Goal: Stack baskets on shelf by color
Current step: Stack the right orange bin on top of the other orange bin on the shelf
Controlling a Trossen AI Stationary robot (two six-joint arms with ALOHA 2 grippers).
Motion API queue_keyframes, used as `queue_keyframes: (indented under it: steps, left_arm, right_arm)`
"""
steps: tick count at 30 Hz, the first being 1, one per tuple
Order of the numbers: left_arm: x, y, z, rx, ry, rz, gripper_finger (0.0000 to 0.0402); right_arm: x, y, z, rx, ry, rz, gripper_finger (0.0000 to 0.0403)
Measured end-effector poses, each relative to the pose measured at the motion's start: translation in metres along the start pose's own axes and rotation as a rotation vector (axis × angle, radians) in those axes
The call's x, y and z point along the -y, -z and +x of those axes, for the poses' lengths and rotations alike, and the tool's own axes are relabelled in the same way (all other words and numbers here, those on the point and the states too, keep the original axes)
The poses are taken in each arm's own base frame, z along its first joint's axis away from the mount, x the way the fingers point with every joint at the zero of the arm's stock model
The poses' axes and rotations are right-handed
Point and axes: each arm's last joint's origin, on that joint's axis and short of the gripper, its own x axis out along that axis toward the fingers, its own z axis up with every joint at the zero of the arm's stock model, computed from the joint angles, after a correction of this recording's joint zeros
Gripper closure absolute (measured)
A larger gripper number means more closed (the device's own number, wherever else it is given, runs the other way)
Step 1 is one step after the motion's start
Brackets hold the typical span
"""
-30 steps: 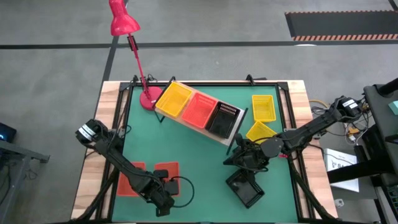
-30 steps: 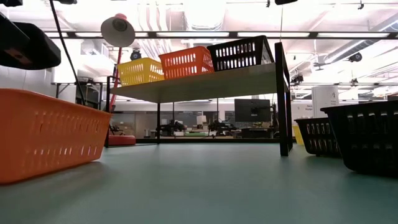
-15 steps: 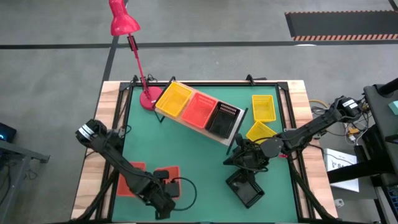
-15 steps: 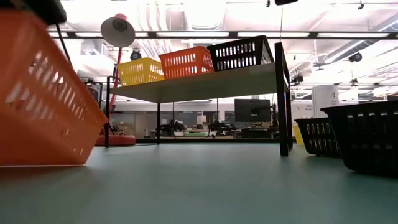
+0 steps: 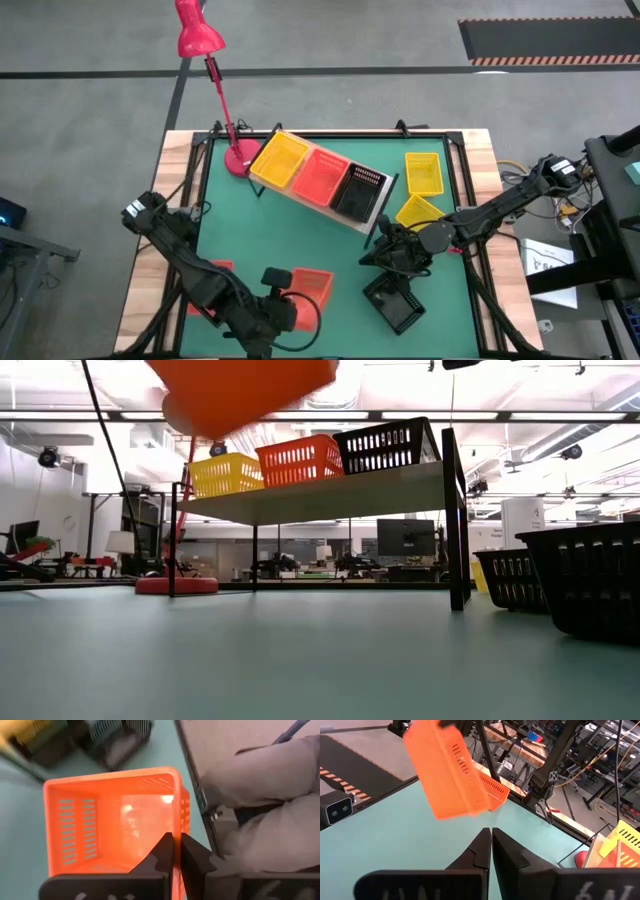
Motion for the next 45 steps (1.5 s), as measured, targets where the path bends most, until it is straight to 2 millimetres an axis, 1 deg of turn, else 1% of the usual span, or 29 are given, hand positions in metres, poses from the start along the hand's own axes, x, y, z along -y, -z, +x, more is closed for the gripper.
queue_keyframes:
  steps: [5,9,13,18,23,28,34,40,45]
  left_arm:
    - [-0.001,-0.018,-0.022,0.099,-0.032,0.227,0.0401]
    - [-0.008,-0.025,-0.036,0.107,-0.111,0.407,0.0401]
    - [-0.023,-0.025,-0.045,0.026,-0.239,0.54,0.0401]
    - [-0.053,-0.023,-0.051,-0.113,-0.356,0.636,0.0401]
    - [-0.094,-0.025,-0.049,-0.242,-0.421,0.656,0.0401]
    - [-0.134,-0.031,-0.051,-0.301,-0.47,0.669,0.0401]
    - [-0.176,-0.033,-0.056,-0.324,-0.456,0.571,0.0401]
    - [-0.205,-0.035,-0.051,-0.317,-0.441,0.552,0.0401]
    - [-0.221,-0.035,-0.047,-0.307,-0.436,0.533,0.0401]
  right_arm:
    - [0.0,0.0,0.0,-0.003,-0.001,0.0,0.0394]
    - [-0.001,0.001,0.0,-0.013,-0.005,0.01,0.0394]
    - [-0.001,0.002,0.0,-0.019,-0.007,0.013,0.0394]
    - [-0.001,0.002,0.0,-0.021,-0.008,0.023,0.0394]
    - [-0.001,0.003,0.0,-0.03,-0.012,0.025,0.0394]
    - [-0.001,0.003,0.0,-0.037,-0.006,0.028,0.0394]
    - [-0.001,0.004,0.0,-0.038,-0.006,0.03,0.0394]
    - [-0.001,0.004,0.0,-0.038,-0.007,0.036,0.0394]
    - [-0.001,0.004,0.0,-0.042,-0.008,0.048,0.0394]
